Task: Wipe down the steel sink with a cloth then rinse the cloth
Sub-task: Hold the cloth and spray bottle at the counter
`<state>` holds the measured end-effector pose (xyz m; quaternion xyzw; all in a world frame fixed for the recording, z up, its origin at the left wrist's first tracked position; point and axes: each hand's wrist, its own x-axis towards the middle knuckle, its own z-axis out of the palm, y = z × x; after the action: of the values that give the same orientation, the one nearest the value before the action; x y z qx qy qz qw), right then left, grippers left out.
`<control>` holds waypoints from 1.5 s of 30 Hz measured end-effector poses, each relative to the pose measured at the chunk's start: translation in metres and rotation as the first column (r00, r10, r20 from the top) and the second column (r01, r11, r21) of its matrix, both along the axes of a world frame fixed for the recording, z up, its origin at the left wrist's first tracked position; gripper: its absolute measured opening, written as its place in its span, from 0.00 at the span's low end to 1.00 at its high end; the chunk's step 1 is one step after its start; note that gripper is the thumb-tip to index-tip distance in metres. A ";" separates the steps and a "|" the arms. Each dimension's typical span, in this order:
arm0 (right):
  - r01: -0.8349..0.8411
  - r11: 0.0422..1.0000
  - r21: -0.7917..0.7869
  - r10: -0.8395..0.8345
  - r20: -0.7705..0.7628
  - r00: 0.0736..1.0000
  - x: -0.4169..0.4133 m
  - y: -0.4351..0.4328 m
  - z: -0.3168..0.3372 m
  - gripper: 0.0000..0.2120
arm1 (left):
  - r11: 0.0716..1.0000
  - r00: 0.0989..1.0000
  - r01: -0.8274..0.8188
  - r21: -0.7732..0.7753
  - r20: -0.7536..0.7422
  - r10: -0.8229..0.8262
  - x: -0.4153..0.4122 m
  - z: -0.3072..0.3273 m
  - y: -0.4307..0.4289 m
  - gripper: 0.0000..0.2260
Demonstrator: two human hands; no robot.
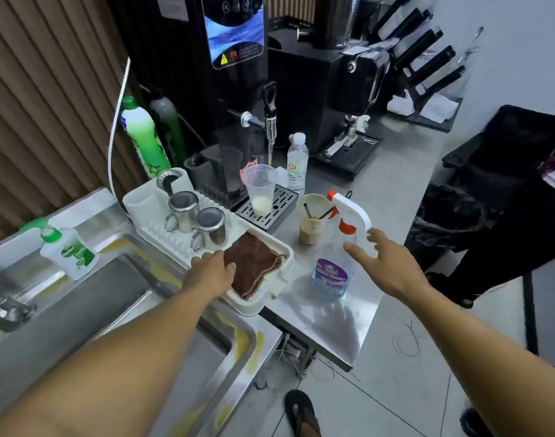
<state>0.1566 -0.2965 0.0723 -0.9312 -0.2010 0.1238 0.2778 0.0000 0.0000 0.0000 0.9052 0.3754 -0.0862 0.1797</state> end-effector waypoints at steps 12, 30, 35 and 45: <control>-0.184 0.927 0.326 0.248 -0.167 0.954 0.053 0.027 -0.003 0.15 | 0.993 0.972 -0.118 0.014 -0.201 0.119 0.043 -0.021 0.010 0.21; -0.289 0.699 0.654 0.458 -0.100 0.883 0.064 0.045 -0.014 0.29 | 0.702 0.862 -0.351 -0.620 0.079 0.500 0.068 -0.011 0.015 0.06; -0.328 0.681 0.655 0.463 -0.038 0.885 0.058 0.049 -0.016 0.29 | 0.418 0.775 -0.270 -0.867 0.062 0.629 0.055 -0.001 0.023 0.08; -0.413 0.698 0.584 0.517 -0.013 0.856 0.012 0.068 -0.002 0.20 | 0.352 0.730 -0.046 -0.935 0.209 0.651 0.038 0.055 0.027 0.11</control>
<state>0.1690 -0.2286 0.0705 -0.7105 -0.4324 0.2070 0.5151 0.0378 0.0272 0.0550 0.5427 0.3969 0.0404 0.7391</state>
